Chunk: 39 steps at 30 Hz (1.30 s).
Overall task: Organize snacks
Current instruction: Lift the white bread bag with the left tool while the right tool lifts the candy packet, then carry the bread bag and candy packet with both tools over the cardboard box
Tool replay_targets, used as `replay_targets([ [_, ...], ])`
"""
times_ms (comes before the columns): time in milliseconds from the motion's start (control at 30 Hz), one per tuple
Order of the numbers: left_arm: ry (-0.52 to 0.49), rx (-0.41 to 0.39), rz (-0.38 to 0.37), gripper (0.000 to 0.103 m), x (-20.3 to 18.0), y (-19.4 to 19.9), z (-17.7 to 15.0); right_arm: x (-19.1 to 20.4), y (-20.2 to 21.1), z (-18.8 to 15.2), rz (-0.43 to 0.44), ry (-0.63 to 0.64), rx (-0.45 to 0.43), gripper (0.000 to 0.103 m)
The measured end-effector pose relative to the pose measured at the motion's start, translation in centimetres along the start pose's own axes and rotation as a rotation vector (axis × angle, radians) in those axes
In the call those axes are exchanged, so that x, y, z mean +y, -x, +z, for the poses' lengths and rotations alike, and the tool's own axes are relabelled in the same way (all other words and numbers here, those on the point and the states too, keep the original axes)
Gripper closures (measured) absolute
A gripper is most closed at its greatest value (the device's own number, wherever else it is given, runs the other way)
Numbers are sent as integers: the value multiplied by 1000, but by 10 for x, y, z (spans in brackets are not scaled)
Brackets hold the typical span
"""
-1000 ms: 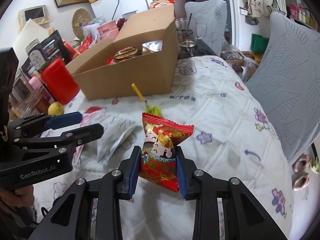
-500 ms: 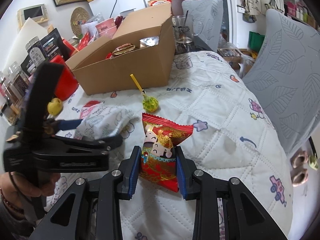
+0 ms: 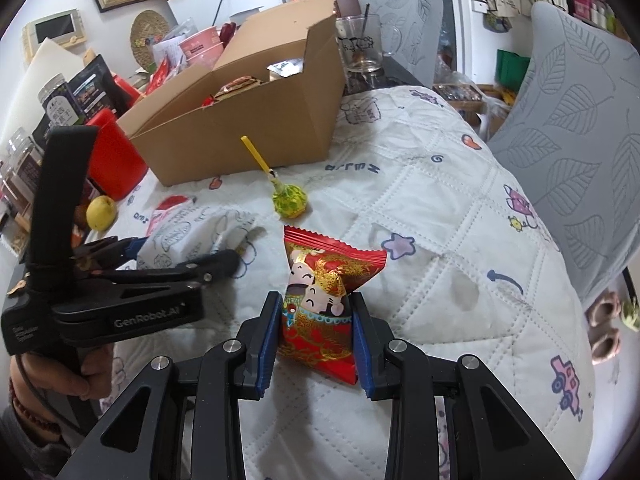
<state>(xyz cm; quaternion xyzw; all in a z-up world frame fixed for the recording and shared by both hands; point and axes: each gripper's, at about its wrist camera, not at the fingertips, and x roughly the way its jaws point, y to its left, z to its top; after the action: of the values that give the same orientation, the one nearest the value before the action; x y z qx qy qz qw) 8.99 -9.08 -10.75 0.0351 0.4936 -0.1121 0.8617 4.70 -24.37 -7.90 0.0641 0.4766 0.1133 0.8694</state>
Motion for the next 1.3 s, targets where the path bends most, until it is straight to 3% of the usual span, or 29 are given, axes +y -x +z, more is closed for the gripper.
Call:
replay_targets([
  [167,-2,5,-40,32,-3,9,-3,3,2,-1,-2,5,-8,70],
  [600,-11,-59,-49,32,-5,53,-15,16,16,-7,22,28,-49,70],
  [1300,45,-203,-21,32,25,128,-25,67,56,0,160,126,-147,70],
])
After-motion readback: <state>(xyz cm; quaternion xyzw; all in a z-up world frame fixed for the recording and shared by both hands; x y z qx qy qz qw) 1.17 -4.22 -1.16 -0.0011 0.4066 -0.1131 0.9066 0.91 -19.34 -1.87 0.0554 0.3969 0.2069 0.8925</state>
